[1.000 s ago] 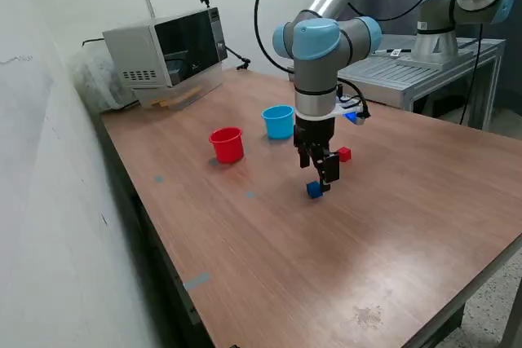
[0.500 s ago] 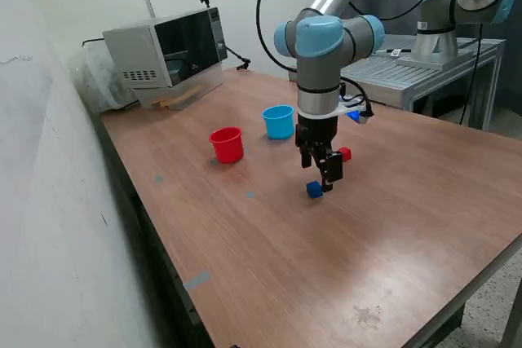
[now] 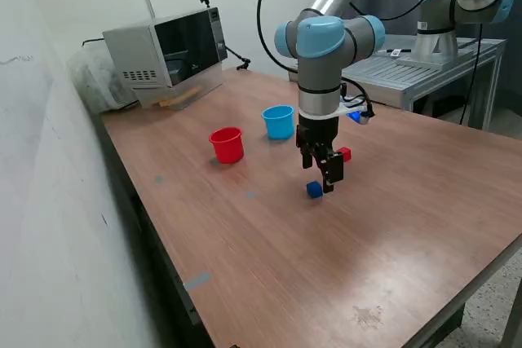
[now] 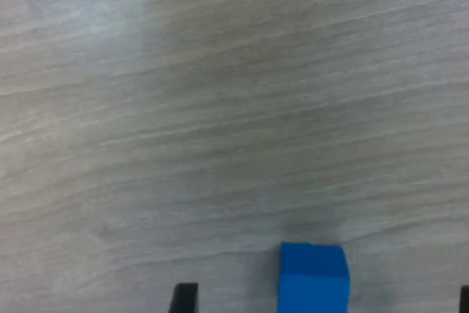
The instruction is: Place red objects in the red bin, and blue objects in the blue bin.
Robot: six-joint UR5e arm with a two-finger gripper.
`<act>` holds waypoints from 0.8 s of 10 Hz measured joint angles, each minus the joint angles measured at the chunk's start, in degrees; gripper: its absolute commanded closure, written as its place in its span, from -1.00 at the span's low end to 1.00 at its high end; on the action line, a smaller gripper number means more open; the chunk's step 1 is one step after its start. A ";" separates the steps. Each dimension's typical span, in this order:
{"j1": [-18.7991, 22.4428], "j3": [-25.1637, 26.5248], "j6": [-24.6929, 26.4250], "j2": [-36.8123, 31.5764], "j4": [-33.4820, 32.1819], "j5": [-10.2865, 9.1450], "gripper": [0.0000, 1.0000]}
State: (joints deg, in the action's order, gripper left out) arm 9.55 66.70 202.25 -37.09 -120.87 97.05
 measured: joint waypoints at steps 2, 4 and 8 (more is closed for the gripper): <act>0.16 -0.03 0.01 0.22 -0.04 -0.01 -1.00; 0.30 -0.05 0.01 0.39 -0.09 -0.01 -1.00; 0.40 -0.08 0.06 0.78 -0.14 -0.08 1.00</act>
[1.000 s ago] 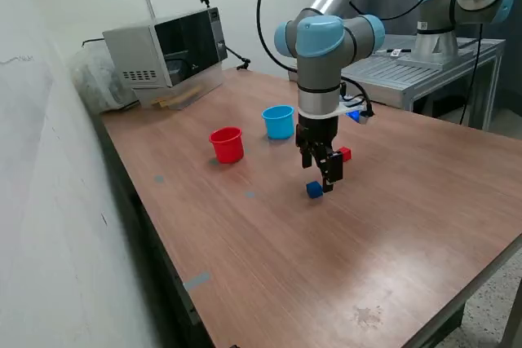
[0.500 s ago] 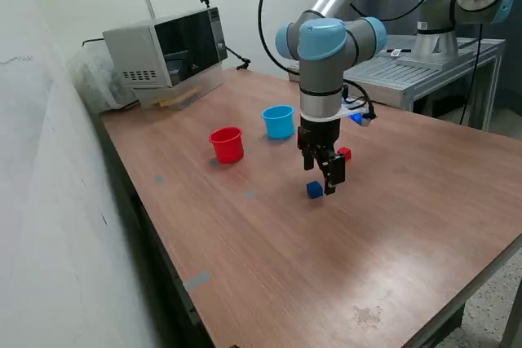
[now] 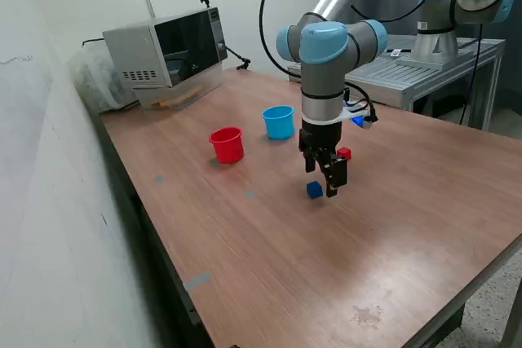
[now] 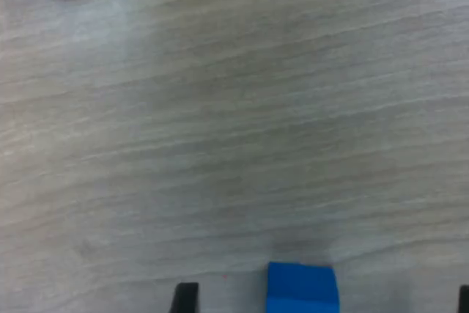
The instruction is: Place red objects in the red bin, and blue objects in the blue bin.
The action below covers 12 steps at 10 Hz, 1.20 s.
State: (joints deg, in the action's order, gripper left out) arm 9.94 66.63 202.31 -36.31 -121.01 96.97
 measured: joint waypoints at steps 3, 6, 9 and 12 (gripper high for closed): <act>0.00 -0.04 0.01 0.33 -0.01 -0.02 1.00; -0.01 -0.05 0.01 0.41 -0.20 -0.02 1.00; -0.01 0.01 -0.06 0.46 -0.42 -0.03 1.00; -0.27 0.07 -0.38 -1.63 -0.18 0.04 1.00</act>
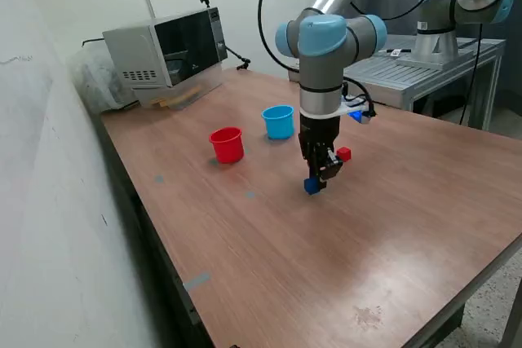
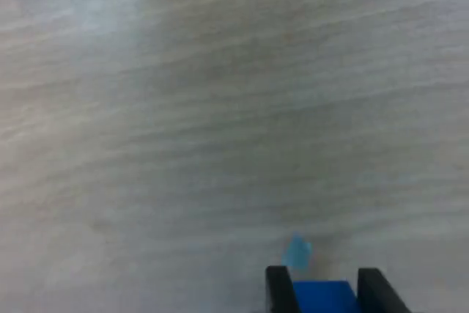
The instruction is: Place red objects in the red bin, and blue objects in the blue bin.
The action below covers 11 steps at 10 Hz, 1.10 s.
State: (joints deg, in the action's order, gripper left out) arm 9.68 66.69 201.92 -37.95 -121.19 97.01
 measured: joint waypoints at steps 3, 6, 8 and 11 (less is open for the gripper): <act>-1.39 1.23 -0.77 -5.24 1.19 0.23 1.00; -5.70 7.31 -2.78 -11.43 2.01 0.54 1.00; -10.15 11.83 -4.38 -14.57 2.11 1.53 1.00; -17.22 16.36 -7.07 -17.96 2.25 2.89 1.00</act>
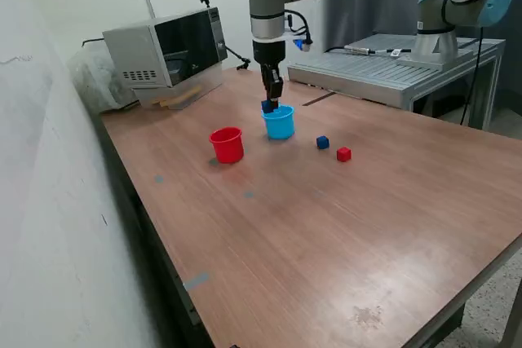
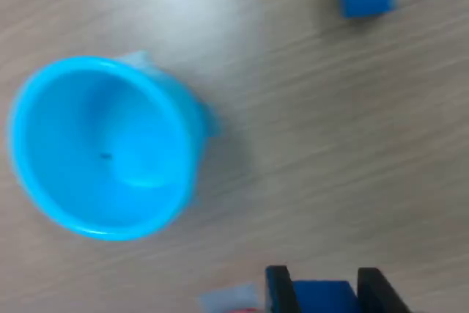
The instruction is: Place red objects in the red bin, and blue objects in the blue bin.
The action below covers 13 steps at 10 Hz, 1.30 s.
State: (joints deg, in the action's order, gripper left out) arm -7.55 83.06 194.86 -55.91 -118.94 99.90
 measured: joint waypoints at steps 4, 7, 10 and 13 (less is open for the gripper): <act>-8.64 5.56 -2.75 -3.77 0.12 2.43 1.00; -9.90 9.70 -3.78 -6.69 0.15 2.99 1.00; -9.22 11.79 -3.84 -8.16 0.21 2.87 1.00; -8.19 12.84 -3.44 -8.94 0.31 1.30 1.00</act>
State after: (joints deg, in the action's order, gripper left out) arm -15.73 95.90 191.42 -64.85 -118.63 101.20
